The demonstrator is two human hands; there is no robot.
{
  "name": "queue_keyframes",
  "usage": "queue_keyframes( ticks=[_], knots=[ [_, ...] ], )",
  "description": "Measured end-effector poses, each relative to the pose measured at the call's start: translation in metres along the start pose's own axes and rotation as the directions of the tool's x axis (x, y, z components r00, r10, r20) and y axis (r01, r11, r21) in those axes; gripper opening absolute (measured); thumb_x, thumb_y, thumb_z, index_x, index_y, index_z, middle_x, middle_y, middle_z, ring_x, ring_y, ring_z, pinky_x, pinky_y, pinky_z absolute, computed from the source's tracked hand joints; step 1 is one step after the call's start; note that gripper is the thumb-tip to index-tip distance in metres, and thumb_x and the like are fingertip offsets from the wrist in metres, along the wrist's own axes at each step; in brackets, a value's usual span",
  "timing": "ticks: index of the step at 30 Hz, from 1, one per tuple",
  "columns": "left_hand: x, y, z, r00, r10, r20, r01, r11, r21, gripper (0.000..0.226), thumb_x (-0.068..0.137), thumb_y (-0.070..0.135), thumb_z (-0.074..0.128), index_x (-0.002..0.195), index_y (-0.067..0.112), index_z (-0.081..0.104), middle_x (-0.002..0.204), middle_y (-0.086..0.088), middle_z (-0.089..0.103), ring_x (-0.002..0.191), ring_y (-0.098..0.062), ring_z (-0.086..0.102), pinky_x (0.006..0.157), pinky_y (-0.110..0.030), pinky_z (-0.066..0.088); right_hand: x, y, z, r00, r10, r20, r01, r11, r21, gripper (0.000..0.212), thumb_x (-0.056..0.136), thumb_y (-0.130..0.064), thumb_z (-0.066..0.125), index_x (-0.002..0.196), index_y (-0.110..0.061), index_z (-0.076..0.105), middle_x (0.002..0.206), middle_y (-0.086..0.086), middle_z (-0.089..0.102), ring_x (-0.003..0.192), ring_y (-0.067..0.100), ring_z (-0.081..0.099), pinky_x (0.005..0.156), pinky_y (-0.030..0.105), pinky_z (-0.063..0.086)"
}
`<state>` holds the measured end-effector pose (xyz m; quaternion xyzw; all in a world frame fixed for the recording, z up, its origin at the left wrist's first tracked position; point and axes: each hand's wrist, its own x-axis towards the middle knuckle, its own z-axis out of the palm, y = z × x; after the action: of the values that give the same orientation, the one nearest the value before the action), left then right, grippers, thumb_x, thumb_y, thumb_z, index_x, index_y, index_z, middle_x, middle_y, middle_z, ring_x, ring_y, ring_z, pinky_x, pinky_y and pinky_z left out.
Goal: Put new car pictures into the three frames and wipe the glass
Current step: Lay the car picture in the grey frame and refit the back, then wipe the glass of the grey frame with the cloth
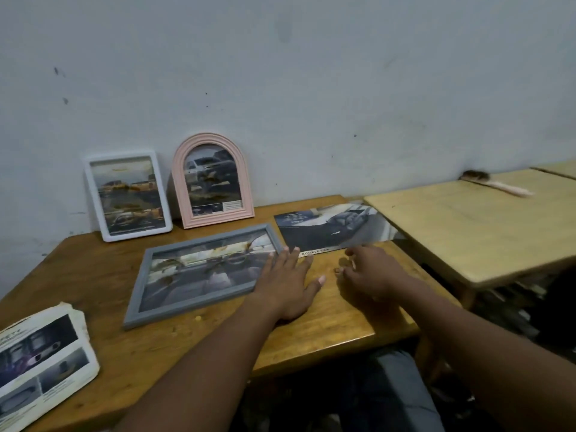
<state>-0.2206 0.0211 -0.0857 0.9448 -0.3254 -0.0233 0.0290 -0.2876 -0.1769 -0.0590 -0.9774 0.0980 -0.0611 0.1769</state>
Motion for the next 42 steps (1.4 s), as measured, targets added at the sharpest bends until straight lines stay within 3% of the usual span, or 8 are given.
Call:
queue_keyframes(
  ticks=[7, 14, 17, 21, 25, 30, 35, 42],
  knots=[
    [0.004, 0.014, 0.001, 1.0, -0.001, 0.012, 0.001, 0.999, -0.043, 0.074, 0.102, 0.067, 0.015, 0.163, 0.029, 0.0, 0.171, -0.004, -0.009, 0.156, -0.021, -0.013, 0.124, -0.043, -0.008, -0.02, 0.017, 0.017, 0.997, -0.072, 0.0, 0.072, 0.993, -0.093, 0.045, 0.104, -0.032, 0.042, 0.147, -0.018, 0.042, 0.157, 0.008, 0.035, 0.149, 0.025, 0.024, 0.118, 0.045, 0.025],
    [-0.02, -0.051, -0.026, 0.983, -0.153, -0.099, 0.136, 0.978, -0.161, 0.069, 0.103, 0.064, 0.022, 0.163, 0.034, 0.004, 0.172, -0.003, -0.001, 0.157, -0.022, -0.009, 0.126, -0.047, -0.002, -0.002, -0.014, -0.004, 0.969, 0.007, -0.249, 0.042, 0.981, 0.19, 0.006, 0.099, -0.023, 0.052, 0.097, -0.022, 0.057, 0.088, -0.002, 0.061, 0.076, 0.007, 0.053, 0.062, 0.023, 0.039],
    [-0.038, -0.096, -0.036, 0.955, -0.262, -0.136, 0.231, 0.95, -0.21, 0.068, 0.103, 0.064, 0.02, 0.163, 0.035, 0.006, 0.172, -0.002, 0.002, 0.157, -0.022, -0.005, 0.127, -0.049, 0.002, 0.032, -0.055, -0.018, 0.934, 0.353, 0.047, -0.245, 0.541, 0.804, 0.017, 0.101, -0.011, 0.047, 0.1, -0.008, 0.064, 0.087, 0.007, 0.066, 0.08, 0.018, 0.063, 0.068, 0.034, 0.056],
    [-0.064, -0.165, -0.04, 0.884, -0.435, -0.172, 0.384, 0.885, -0.264, 0.066, 0.104, 0.06, 0.023, 0.163, 0.032, 0.012, 0.171, -0.005, 0.008, 0.157, -0.026, 0.0, 0.126, -0.048, 0.005, 0.051, -0.116, -0.019, 0.791, 0.118, 0.601, -0.607, 0.03, 0.794, 0.023, 0.099, -0.021, 0.056, 0.1, 0.001, 0.065, 0.091, 0.016, 0.074, 0.081, 0.027, 0.07, 0.069, 0.038, 0.061],
    [-0.085, -0.216, -0.039, 0.821, -0.551, -0.149, 0.475, 0.805, -0.356, 0.062, 0.107, 0.052, 0.028, 0.163, 0.028, 0.015, 0.171, -0.004, 0.009, 0.157, -0.026, 0.001, 0.126, -0.048, 0.003, 0.07, -0.169, -0.008, 0.783, -0.062, 0.619, -0.595, 0.215, 0.774, 0.012, 0.094, -0.005, 0.055, 0.103, 0.003, 0.057, 0.087, 0.019, 0.072, 0.073, 0.027, 0.071, 0.067, 0.035, 0.061],
    [-0.087, -0.249, -0.036, 0.796, -0.575, -0.189, 0.47, 0.784, -0.405, 0.06, 0.109, 0.044, 0.03, 0.163, 0.024, 0.014, 0.171, 0.001, 0.011, 0.157, -0.019, 0.003, 0.125, -0.043, 0.008, 0.13, -0.248, 0.011, 0.933, -0.169, 0.317, -0.001, 0.881, 0.474, 0.016, 0.093, -0.013, 0.062, 0.105, -0.002, 0.067, 0.096, 0.011, 0.065, 0.083, 0.021, 0.062, 0.066, 0.031, 0.053],
    [-0.074, -0.247, -0.032, 0.803, -0.553, -0.222, 0.396, 0.774, -0.495, 0.061, 0.11, 0.029, 0.034, 0.164, 0.025, 0.007, 0.17, -0.005, 0.015, 0.156, -0.023, 0.012, 0.124, -0.042, 0.016, 0.144, -0.307, 0.063, 0.873, -0.485, -0.039, 0.48, 0.845, 0.233, 0.027, 0.088, -0.006, 0.064, 0.113, -0.014, 0.071, 0.107, 0.008, 0.069, 0.095, 0.024, 0.064, 0.084, 0.04, 0.056],
    [-0.074, -0.255, -0.013, 0.766, -0.585, -0.269, 0.376, 0.745, -0.551, 0.068, 0.107, 0.025, 0.034, 0.163, 0.031, -0.003, 0.163, -0.008, 0.036, 0.139, -0.029, 0.044, 0.111, -0.043, 0.038, 0.125, -0.283, 0.13, 0.721, -0.644, 0.256, 0.62, 0.764, 0.179, 0.04, 0.091, -0.027, 0.05, 0.13, -0.021, 0.059, 0.133, 0.01, 0.057, 0.123, 0.028, 0.051, 0.101, 0.049, 0.045]
  ],
)
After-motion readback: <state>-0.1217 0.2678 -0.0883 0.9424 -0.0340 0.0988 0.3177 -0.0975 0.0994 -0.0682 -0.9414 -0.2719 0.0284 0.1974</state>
